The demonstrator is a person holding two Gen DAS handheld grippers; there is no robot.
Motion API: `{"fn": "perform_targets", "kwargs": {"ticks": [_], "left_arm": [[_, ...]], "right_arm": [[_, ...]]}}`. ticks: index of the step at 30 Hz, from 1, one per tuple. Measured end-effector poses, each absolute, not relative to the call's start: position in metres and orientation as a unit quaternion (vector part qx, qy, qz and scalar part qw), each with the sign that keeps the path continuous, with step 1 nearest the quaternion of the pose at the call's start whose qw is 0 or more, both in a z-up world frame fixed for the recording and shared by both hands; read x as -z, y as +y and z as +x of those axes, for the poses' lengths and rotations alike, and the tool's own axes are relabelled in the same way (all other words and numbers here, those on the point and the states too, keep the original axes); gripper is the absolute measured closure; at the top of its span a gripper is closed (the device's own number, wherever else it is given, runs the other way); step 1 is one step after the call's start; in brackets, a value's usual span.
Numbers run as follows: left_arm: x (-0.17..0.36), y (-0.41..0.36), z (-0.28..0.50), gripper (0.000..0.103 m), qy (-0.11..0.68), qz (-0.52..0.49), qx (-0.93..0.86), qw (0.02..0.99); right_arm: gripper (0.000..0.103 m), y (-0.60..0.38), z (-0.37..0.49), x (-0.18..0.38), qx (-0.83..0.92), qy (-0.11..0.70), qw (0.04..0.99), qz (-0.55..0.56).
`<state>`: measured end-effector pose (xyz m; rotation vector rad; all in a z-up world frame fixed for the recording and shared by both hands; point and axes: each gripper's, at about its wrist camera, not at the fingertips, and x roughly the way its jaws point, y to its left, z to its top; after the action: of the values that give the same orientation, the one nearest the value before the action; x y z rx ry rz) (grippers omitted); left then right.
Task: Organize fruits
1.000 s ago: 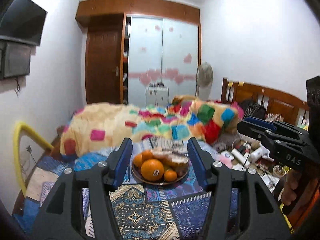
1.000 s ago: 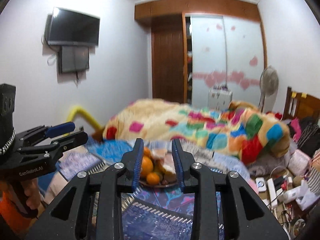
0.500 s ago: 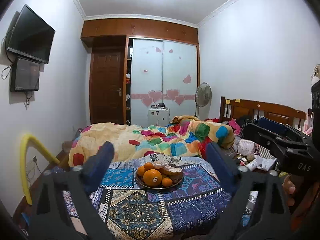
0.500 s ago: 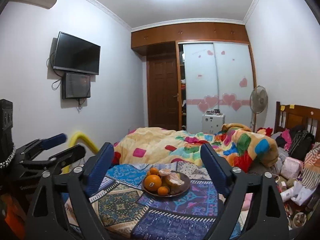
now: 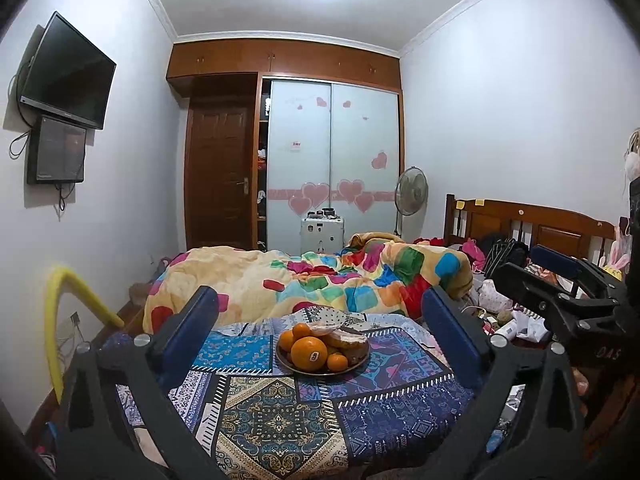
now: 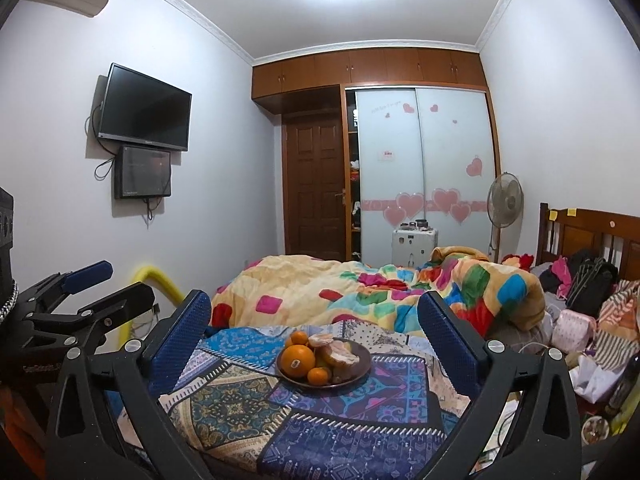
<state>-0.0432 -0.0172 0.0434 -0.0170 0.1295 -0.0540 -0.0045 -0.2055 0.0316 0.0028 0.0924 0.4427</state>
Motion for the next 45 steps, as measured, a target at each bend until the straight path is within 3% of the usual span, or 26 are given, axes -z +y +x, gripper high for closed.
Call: {"fn": "perform_targets", "kwargs": {"ticks": [45], "left_arm": [[-0.031, -0.014, -0.028, 0.0, 0.078, -0.013, 0.03, 0.996]], "right_arm": [[0.0, -0.204, -0.002, -0.026, -0.223, 0.059, 0.973, 0.005]]}}
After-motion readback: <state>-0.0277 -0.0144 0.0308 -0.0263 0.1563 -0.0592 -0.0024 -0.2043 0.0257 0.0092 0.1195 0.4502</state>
